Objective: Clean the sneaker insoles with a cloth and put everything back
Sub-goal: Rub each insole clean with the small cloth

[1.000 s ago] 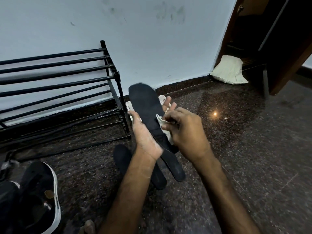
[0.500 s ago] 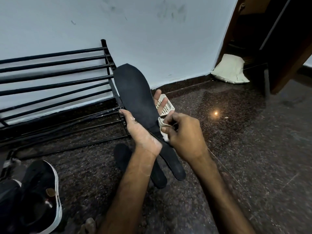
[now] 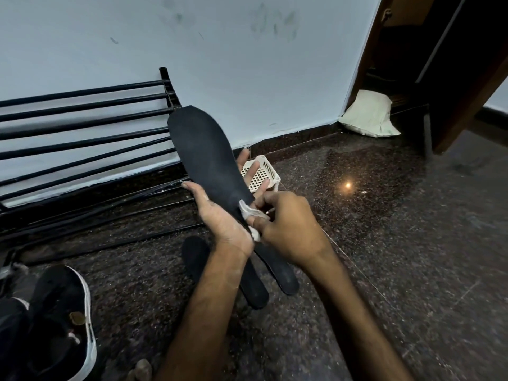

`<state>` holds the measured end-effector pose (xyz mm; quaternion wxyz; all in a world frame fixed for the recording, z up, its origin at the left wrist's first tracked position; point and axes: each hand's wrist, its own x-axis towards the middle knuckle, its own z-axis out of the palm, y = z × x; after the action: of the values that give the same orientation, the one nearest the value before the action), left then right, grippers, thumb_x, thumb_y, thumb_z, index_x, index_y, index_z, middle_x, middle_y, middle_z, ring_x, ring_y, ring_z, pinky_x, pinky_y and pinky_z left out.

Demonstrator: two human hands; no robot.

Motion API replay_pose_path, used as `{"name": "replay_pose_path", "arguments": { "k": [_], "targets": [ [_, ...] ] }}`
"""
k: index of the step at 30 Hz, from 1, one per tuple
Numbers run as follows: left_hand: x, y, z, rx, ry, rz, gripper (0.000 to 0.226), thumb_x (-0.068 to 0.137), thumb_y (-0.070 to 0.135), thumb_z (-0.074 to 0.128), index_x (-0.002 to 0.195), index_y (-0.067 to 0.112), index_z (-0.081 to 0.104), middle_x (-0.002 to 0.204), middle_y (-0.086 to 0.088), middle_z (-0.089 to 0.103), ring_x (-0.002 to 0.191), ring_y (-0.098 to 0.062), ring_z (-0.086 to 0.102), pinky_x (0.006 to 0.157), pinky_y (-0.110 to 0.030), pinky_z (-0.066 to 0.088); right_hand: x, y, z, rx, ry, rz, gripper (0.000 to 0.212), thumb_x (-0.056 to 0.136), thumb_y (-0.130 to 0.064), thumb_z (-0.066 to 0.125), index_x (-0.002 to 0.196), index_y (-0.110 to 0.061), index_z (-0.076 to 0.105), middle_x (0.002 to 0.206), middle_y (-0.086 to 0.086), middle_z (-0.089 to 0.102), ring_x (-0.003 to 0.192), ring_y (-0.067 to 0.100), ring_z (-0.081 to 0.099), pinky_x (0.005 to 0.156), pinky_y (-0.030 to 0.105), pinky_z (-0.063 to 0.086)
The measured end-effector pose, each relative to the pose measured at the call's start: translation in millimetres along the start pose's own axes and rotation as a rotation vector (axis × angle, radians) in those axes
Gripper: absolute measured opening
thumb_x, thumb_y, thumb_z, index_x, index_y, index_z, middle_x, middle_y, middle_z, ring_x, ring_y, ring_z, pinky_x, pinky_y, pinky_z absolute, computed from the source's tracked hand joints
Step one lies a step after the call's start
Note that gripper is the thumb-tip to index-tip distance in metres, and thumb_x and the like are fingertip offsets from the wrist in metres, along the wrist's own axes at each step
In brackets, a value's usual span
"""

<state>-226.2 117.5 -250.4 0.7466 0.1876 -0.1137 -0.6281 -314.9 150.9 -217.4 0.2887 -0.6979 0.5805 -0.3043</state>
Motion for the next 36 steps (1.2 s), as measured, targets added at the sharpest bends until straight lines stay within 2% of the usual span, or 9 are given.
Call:
{"name": "replay_pose_path", "arguments": {
  "k": [6, 10, 14, 19, 23, 25, 30, 33, 36],
  "targets": [
    [-5, -10, 6, 0.077, -0.069, 0.023, 0.085, 0.095, 0.071, 0.014, 0.140, 0.009, 0.052, 0.127, -0.020, 0.064, 0.114, -0.039, 0.062, 0.114, -0.058, 0.033, 5, -4, 6, -0.172, 0.280, -0.116, 0.013, 0.087, -0.010, 0.068, 0.099, -0.015, 0.071, 0.098, -0.001, 0.065, 0.086, 0.011, 0.057, 0.079, 0.020, 0.040],
    [-3, 3, 11, 0.039, -0.032, 0.098, 0.077, 0.097, 0.069, 0.015, 0.114, 0.017, 0.069, 0.119, -0.017, 0.068, 0.112, -0.034, 0.063, 0.110, -0.061, 0.036, -1, 6, -9, -0.101, 0.095, 0.063, 0.006, 0.086, -0.018, 0.073, 0.092, -0.018, 0.072, 0.090, -0.004, 0.071, 0.078, 0.009, 0.065, 0.076, 0.025, 0.053],
    [-1, 4, 13, 0.001, -0.076, 0.070, 0.083, 0.095, 0.072, 0.014, 0.098, 0.018, 0.078, 0.118, -0.014, 0.068, 0.112, -0.035, 0.063, 0.109, -0.062, 0.037, -2, -13, -5, 0.176, 0.049, -0.025, 0.007, 0.083, -0.017, 0.077, 0.088, -0.020, 0.073, 0.081, -0.008, 0.071, 0.069, -0.001, 0.063, 0.067, 0.015, 0.050],
    [-8, -8, 16, 0.051, -0.110, 0.048, 0.083, 0.097, 0.070, 0.017, 0.135, 0.008, 0.056, 0.125, -0.018, 0.065, 0.114, -0.037, 0.061, 0.100, -0.048, 0.045, 4, -3, 1, -0.165, 0.369, -0.098, 0.008, 0.088, -0.012, 0.069, 0.096, -0.013, 0.070, 0.096, -0.002, 0.065, 0.081, 0.009, 0.055, 0.075, 0.016, 0.041],
    [-5, 2, 17, 0.037, -0.084, 0.089, 0.079, 0.096, 0.071, 0.015, 0.116, 0.017, 0.069, 0.120, -0.015, 0.068, 0.114, -0.035, 0.062, 0.105, -0.060, 0.039, -1, 0, -11, 0.001, 0.086, 0.051, 0.006, 0.086, -0.019, 0.074, 0.090, -0.017, 0.071, 0.086, -0.005, 0.071, 0.074, 0.010, 0.067, 0.072, 0.033, 0.059],
    [-4, 1, 15, 0.069, -0.089, 0.077, 0.083, 0.096, 0.071, 0.013, 0.105, 0.015, 0.074, 0.115, -0.014, 0.070, 0.110, -0.034, 0.063, 0.100, -0.053, 0.046, -2, -13, -8, 0.132, 0.035, -0.016, 0.006, 0.083, -0.018, 0.077, 0.088, -0.018, 0.073, 0.081, -0.007, 0.071, 0.070, 0.003, 0.066, 0.068, 0.023, 0.056],
    [-8, -7, 17, 0.095, -0.113, 0.077, 0.088, 0.097, 0.070, 0.017, 0.139, 0.000, 0.049, 0.124, -0.021, 0.063, 0.117, -0.039, 0.057, 0.094, -0.045, 0.049, 5, -7, 0, -0.107, 0.367, -0.119, 0.007, 0.085, -0.010, 0.071, 0.090, -0.015, 0.069, 0.093, -0.003, 0.065, 0.083, 0.013, 0.060, 0.079, 0.031, 0.050],
    [-7, 0, 19, 0.048, -0.065, 0.123, 0.077, 0.098, 0.068, 0.019, 0.117, 0.012, 0.069, 0.113, -0.017, 0.069, 0.111, -0.034, 0.062, 0.107, -0.058, 0.040, 2, 4, -8, -0.069, 0.225, 0.019, 0.012, 0.084, -0.012, 0.074, 0.080, -0.019, 0.066, 0.084, -0.006, 0.067, 0.076, 0.009, 0.064, 0.076, 0.034, 0.056],
    [-5, 4, 17, 0.054, -0.045, 0.096, 0.081, 0.097, 0.069, 0.015, 0.094, 0.019, 0.079, 0.107, -0.011, 0.072, 0.108, -0.029, 0.065, 0.105, -0.056, 0.044, -3, -12, -9, 0.185, 0.048, 0.000, 0.010, 0.083, -0.016, 0.077, 0.078, -0.021, 0.070, 0.072, -0.012, 0.067, 0.063, -0.003, 0.062, 0.063, 0.016, 0.054]
  ]
}}
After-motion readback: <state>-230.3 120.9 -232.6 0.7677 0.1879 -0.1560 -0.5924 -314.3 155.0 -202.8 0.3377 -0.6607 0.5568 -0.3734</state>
